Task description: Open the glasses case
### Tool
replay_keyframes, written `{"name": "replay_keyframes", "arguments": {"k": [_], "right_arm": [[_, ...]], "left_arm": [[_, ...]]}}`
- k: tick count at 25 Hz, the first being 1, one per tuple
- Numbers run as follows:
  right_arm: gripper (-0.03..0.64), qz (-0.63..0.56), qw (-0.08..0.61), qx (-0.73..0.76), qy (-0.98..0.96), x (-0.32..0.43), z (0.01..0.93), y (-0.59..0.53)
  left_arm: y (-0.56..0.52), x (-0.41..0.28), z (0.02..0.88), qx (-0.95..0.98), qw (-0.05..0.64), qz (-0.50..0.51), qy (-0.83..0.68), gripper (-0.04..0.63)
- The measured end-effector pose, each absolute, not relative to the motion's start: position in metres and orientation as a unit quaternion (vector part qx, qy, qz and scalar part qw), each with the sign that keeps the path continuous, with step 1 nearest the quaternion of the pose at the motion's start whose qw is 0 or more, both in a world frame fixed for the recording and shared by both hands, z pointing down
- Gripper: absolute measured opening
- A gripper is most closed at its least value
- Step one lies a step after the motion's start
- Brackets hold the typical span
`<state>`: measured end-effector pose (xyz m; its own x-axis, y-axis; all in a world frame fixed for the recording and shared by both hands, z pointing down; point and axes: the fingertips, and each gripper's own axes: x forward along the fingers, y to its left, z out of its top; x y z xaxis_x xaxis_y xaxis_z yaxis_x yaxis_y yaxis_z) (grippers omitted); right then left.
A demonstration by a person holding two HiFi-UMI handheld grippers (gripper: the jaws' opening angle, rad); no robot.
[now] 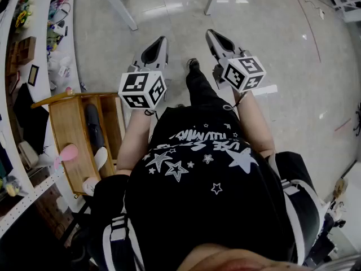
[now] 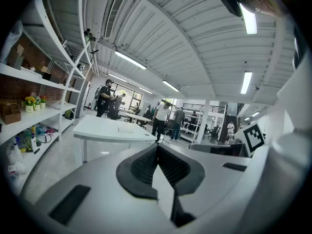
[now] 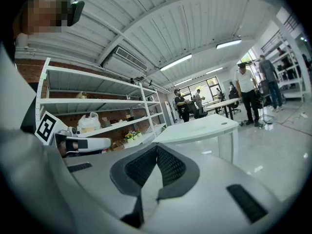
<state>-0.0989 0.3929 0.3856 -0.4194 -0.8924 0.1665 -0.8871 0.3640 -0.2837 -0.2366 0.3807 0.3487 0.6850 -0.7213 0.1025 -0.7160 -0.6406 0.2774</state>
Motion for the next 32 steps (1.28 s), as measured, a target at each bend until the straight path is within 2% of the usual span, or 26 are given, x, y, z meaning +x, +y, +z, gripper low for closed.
{"name": "replay_keyframes", "arguments": {"k": [17,32], "right_arm": [[0.008,-0.205,0.05,-0.545,0.811,-0.036,0.396,0.248],[0.008,-0.223,0.033,-0.54,0.811,0.052,0.406,0.077]], "left_arm": [[0.26,-0.196,0.354,0.899,0.145,0.02,-0.412,0.012],[0.108,-0.127,0.374,0.881,0.175,0.042,-0.438,0.012]]}}
